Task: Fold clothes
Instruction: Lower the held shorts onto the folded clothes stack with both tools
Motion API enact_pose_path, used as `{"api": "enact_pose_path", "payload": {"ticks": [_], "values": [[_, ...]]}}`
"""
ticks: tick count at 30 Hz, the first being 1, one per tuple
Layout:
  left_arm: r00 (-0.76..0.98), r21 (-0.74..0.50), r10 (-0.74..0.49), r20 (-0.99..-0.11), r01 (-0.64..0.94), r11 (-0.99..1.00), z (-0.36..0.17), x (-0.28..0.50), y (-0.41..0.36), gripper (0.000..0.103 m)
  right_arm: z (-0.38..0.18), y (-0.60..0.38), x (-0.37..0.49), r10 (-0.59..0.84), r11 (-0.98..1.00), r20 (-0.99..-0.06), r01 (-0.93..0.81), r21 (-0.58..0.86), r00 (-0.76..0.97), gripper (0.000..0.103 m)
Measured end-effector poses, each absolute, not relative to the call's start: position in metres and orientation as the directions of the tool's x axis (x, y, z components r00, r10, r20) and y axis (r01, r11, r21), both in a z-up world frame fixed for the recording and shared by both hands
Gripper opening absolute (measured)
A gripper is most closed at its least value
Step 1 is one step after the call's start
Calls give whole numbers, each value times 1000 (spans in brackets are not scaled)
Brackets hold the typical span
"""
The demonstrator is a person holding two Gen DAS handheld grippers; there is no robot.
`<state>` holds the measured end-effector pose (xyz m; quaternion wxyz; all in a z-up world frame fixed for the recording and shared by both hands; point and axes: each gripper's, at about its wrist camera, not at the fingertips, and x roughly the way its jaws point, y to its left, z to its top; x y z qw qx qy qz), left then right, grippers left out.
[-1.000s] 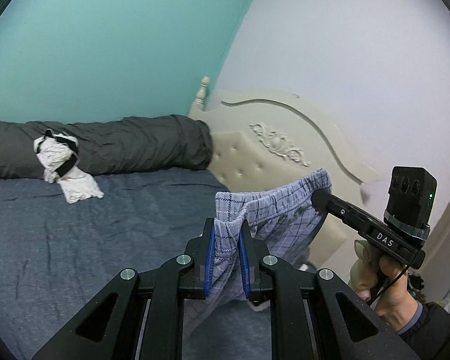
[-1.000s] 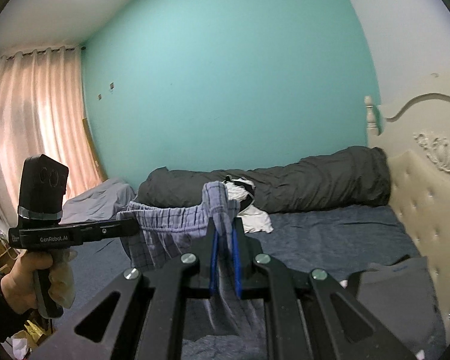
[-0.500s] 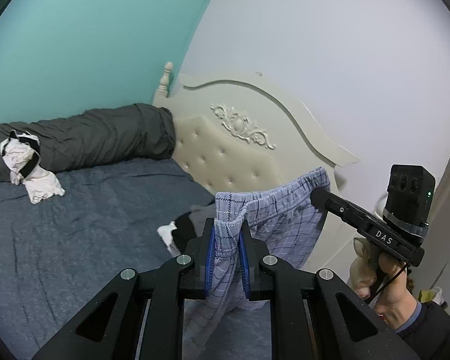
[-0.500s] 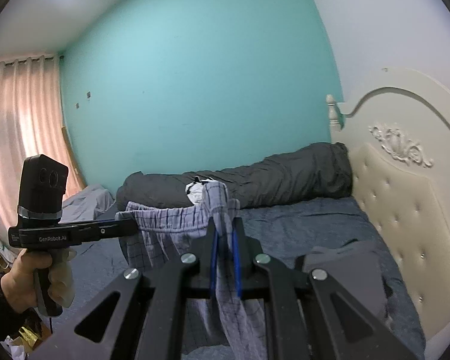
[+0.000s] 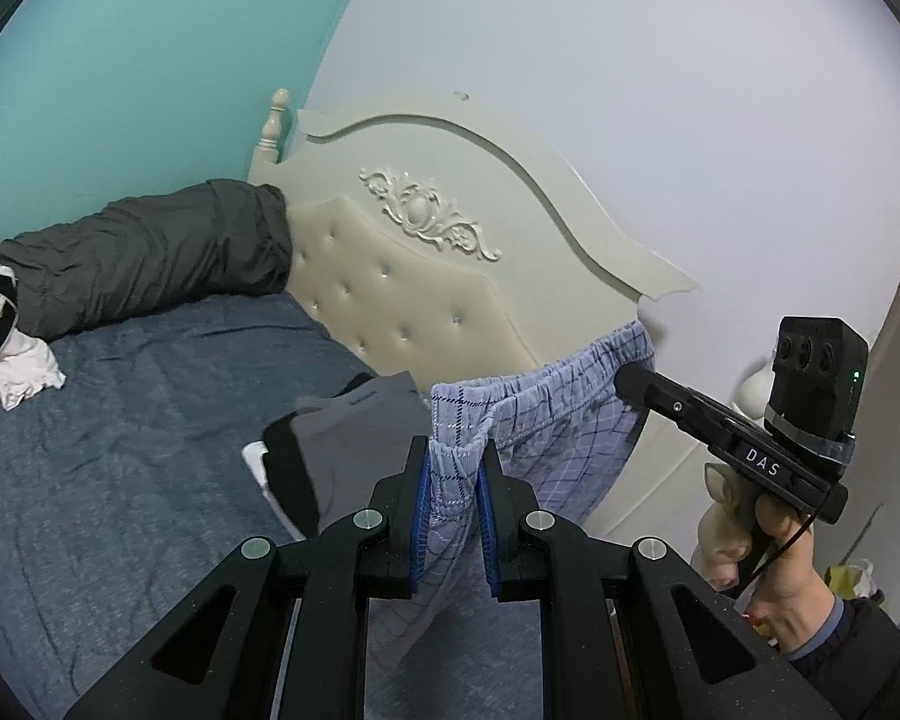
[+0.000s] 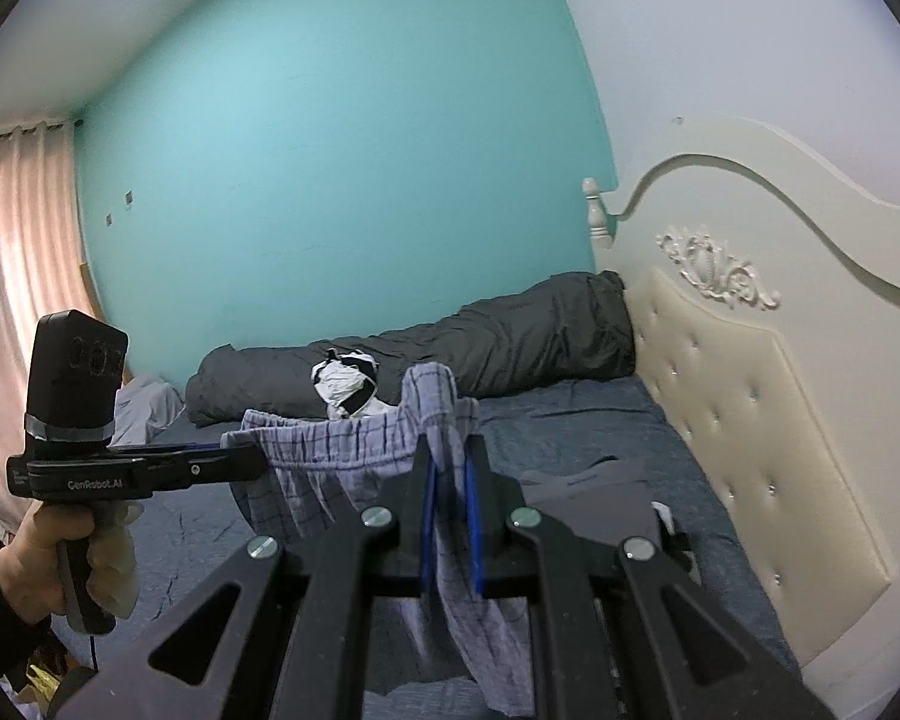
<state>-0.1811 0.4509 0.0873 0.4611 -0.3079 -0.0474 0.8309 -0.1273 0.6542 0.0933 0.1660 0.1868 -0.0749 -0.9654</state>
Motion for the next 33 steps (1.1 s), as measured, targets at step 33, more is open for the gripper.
{"api": "enact_pose_path", "payload": {"ticks": [33], "values": [[-333,-409,691,-642,-613,-676,-43,-394,567,15,-20,726,-348,-276,-951,-577,131,280,-769,10]]}}
